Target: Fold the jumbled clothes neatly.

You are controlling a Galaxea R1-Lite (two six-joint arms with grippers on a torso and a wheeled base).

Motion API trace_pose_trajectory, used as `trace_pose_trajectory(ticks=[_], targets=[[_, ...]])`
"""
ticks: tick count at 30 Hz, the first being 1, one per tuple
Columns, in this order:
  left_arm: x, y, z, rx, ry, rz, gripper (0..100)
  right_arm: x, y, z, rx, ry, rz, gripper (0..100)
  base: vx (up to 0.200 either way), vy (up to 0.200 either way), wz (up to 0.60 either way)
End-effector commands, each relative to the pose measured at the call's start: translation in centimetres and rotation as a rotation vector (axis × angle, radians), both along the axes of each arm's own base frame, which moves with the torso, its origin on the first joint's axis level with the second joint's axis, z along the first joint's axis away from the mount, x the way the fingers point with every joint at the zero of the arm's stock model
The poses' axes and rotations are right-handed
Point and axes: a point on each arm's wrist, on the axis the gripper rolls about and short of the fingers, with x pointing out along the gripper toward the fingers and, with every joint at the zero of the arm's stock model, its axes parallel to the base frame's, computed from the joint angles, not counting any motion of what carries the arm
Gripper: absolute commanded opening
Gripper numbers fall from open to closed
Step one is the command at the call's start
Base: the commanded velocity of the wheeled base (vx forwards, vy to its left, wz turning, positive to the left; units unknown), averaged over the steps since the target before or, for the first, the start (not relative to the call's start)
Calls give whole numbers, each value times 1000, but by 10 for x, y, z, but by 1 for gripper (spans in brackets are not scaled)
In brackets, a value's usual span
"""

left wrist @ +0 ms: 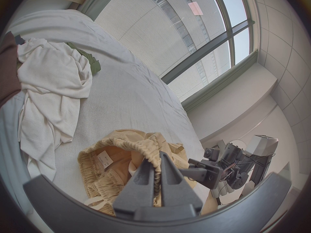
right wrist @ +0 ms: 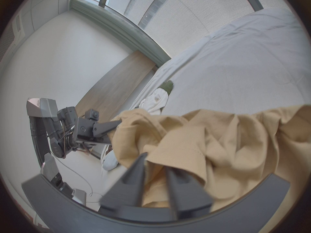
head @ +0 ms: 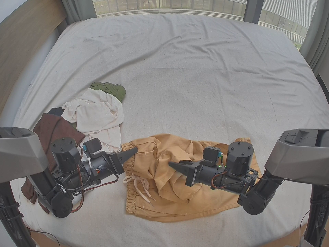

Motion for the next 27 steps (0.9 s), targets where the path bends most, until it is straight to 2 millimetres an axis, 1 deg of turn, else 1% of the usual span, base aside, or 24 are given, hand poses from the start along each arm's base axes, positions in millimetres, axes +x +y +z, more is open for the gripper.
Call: trace_pose_trajectory(ticks=[1, 5, 8, 11, 13, 14, 16, 17, 18, 19, 22, 27], targets=[[0, 0, 0, 0, 2, -1, 0, 7, -7, 0, 17, -26, -47, 0, 0, 0, 0], [0, 0, 0, 0, 2, -1, 0, 8, -21, 9, 58, -79, -92, 0, 0, 0, 0], [0, 0, -1, 0, 3, -1, 0, 4, -42, 29, 78, -99, -124, 0, 0, 0, 0], [0, 0, 0, -1, -1, -1, 0, -3, -65, 37, 107, -51, -130, 0, 0, 0, 0], [-1, 0, 1, -1, -1, -1, 0, -9, -73, 40, 121, -20, -118, 0, 0, 0, 0], [-1, 0, 1, -2, -2, 1, 0, -16, -80, 39, 128, 22, -102, 0, 0, 0, 0], [0, 0, 0, -1, -1, -1, 0, -24, -87, 34, 125, 74, -84, 0, 0, 0, 0], [0, 0, 0, -1, -1, -1, 0, -24, -87, 34, 125, 74, -84, 0, 0, 0, 0], [-1, 0, 1, -1, -1, -1, 0, -26, -92, 28, 114, 105, -82, 0, 0, 0, 0], [-1, 0, 1, -1, -1, -1, 0, -27, -93, 27, 111, 112, -82, 0, 0, 0, 0], [-1, 0, 1, -2, -2, -1, 0, -26, -93, 23, 109, 128, -82, 0, 0, 0, 0], [-1, 0, 2, -2, -4, -2, 0, -21, -84, 10, 94, 159, -62, 0, 0, 0, 0]])
